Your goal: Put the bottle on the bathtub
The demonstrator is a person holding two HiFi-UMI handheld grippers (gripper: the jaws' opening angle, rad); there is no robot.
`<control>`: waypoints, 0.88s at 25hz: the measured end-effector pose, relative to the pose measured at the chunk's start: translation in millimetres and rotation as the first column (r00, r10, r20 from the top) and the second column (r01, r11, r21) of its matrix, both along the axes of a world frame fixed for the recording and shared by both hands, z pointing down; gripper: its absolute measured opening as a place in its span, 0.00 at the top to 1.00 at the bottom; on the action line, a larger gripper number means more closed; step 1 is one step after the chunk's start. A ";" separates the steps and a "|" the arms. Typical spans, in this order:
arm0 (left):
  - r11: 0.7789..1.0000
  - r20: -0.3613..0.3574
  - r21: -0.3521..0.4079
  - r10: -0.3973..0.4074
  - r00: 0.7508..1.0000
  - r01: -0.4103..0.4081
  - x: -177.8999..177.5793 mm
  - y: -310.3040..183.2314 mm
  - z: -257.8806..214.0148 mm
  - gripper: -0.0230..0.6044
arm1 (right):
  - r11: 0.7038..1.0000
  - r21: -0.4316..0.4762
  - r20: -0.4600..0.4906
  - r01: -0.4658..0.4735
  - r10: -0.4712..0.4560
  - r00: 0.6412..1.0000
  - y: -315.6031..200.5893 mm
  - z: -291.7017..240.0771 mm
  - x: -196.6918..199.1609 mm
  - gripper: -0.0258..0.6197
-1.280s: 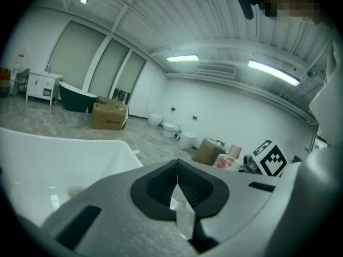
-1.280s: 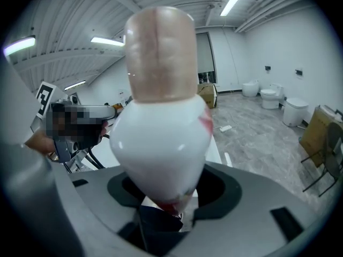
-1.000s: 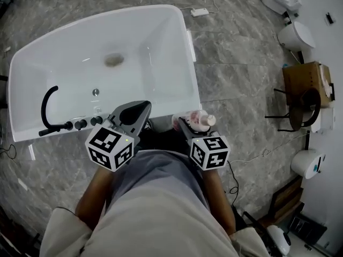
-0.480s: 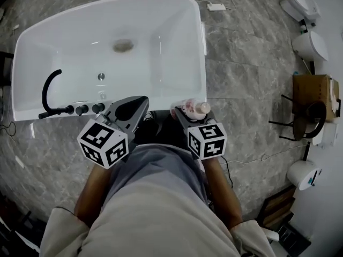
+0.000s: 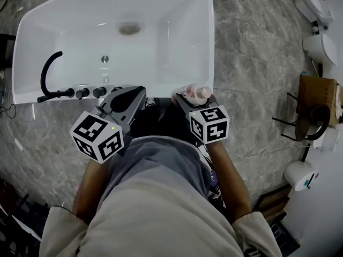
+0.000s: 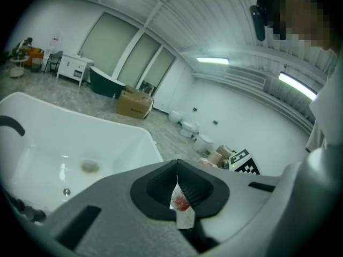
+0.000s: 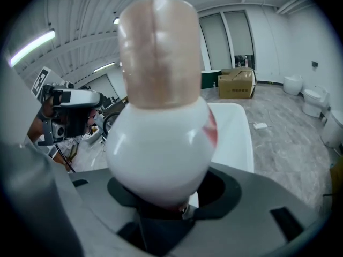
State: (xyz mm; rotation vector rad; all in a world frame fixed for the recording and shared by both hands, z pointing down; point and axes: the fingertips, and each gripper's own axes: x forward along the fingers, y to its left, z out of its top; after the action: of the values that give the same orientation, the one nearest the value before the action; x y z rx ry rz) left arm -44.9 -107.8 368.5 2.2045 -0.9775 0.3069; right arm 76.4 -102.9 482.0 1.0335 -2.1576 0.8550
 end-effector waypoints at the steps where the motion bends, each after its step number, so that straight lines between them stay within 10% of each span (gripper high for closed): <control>1: 1.000 0.006 -0.003 -0.009 1.000 0.009 -4.1 0.5 1.5 0.95 | 1.000 -0.006 0.000 0.004 -0.004 1.000 0.0 3.0 -1.6 0.61; 22: 0.994 0.006 -0.088 -0.067 0.998 0.068 -42.5 -0.8 25.0 0.95 | 0.997 -0.074 -0.047 -0.037 0.033 0.998 -0.8 75.4 -13.0 0.61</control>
State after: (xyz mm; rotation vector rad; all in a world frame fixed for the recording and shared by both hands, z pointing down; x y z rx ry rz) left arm -87.4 -108.6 393.4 2.0871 -1.0186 0.3167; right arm 63.4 -103.7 557.4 1.0459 -2.0595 0.9130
